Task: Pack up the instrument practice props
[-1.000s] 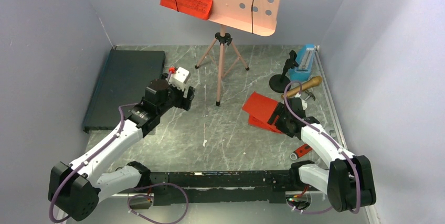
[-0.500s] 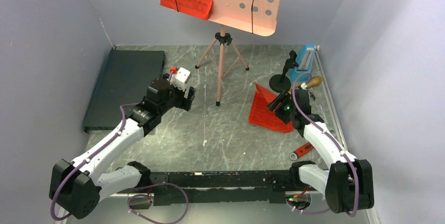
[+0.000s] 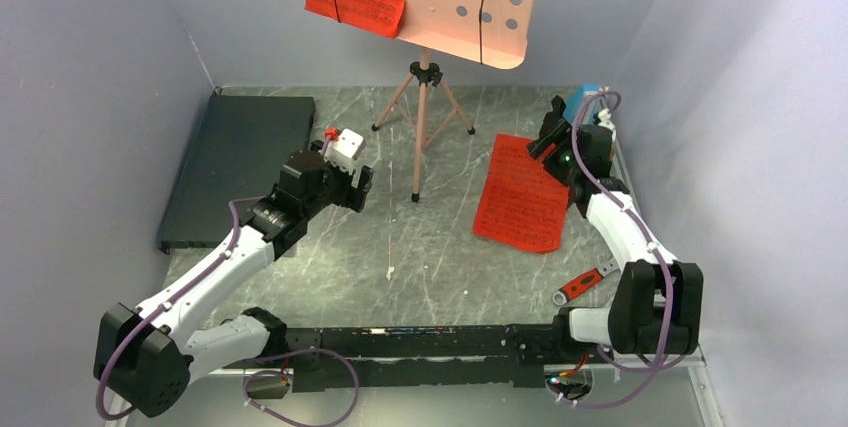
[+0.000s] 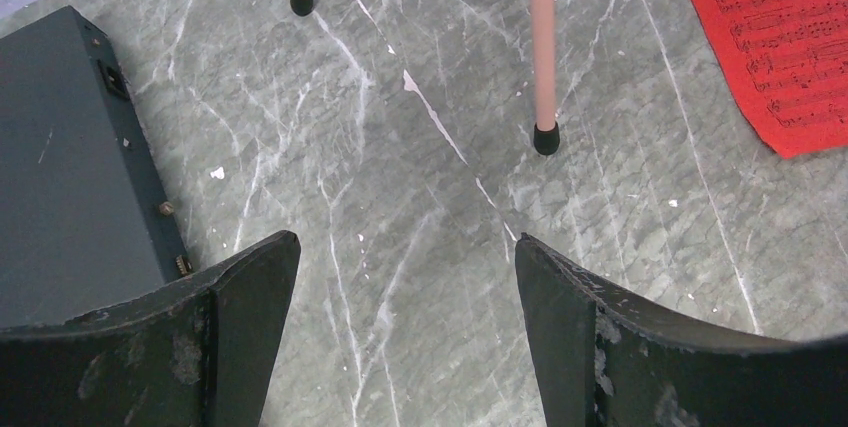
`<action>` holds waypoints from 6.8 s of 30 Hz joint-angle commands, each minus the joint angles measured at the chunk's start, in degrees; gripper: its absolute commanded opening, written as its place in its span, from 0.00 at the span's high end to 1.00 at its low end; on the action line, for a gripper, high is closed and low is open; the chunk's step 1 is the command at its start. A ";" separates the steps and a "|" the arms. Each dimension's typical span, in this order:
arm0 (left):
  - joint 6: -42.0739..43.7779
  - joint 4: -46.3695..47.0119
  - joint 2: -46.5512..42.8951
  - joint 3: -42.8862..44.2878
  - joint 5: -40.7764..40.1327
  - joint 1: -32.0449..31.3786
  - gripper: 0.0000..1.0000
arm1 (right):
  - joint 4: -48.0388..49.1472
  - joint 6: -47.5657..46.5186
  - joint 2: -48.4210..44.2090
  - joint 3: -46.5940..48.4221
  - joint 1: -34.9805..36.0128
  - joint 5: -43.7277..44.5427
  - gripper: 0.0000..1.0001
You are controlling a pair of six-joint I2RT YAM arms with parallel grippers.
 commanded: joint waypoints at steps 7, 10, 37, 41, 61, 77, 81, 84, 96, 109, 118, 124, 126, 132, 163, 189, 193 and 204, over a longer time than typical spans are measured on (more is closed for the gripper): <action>1.01 1.38 0.42 1.89 -0.79 -0.30 0.16 | -10.11 -15.91 -1.17 2.07 10.20 1.45 0.25; 1.33 1.51 0.48 1.90 -1.60 -0.30 0.15 | -12.45 -15.37 1.31 0.90 14.16 2.86 0.25; 1.20 0.81 -1.32 1.63 -3.21 -0.39 0.16 | -38.59 -10.14 6.69 -3.93 28.74 -2.67 0.22; 1.28 0.84 -1.34 1.72 -3.19 -0.39 0.16 | -43.27 -8.21 0.30 -6.74 29.16 -5.91 0.22; 1.49 0.76 -3.21 1.37 -4.39 -0.39 0.15 | -25.50 -15.34 17.24 12.69 20.12 9.51 0.20; 1.51 0.49 -2.71 1.55 -4.79 -0.39 0.16 | -26.81 -5.23 14.23 -1.78 23.73 5.24 0.20; 1.42 0.61 -2.36 1.54 -4.56 -0.36 0.16 | -30.49 -3.58 10.12 -4.43 24.93 6.96 0.20; 1.49 0.73 -2.42 1.46 -4.79 -0.39 0.16 | -33.80 -3.50 8.02 -4.96 25.00 8.29 0.20; 1.50 0.90 -2.20 1.45 -4.93 -0.37 0.16 | -36.73 -4.00 2.28 -3.80 24.97 8.83 0.19; -3.07 0.50 -1.69 4.08 -4.10 -0.32 0.15 | -24.22 -20.19 -10.81 11.84 24.88 7.50 0.00; -6.45 1.31 0.19 11.65 -3.79 2.47 0.13 | -13.30 -29.54 -16.53 17.28 25.02 -6.02 0.00; -7.67 2.10 4.16 21.31 0.72 5.63 0.12 | -9.20 -34.01 -11.74 27.52 29.86 -5.66 0.01; -8.11 2.29 5.69 25.71 1.64 6.84 0.13 | -8.32 -35.39 -9.30 31.51 31.98 -4.40 0.01; -10.13 4.13 11.44 36.50 8.33 11.61 0.13 | -4.51 -38.91 -0.81 42.88 36.91 -1.60 0.05; -11.32 21.36 32.88 62.36 14.67 17.19 0.32 | 4.83 -20.64 29.47 71.33 40.60 17.46 0.39; -14.28 26.01 34.59 62.63 19.32 17.18 0.95 | 7.65 -22.33 33.36 73.35 41.02 19.40 0.89; -13.87 26.11 34.47 62.71 19.31 17.19 0.97 | 8.67 -22.64 32.49 72.09 40.89 19.52 1.00; -13.13 27.04 35.19 62.78 19.04 17.19 0.69 | 7.66 -22.84 32.89 73.07 40.88 18.65 1.00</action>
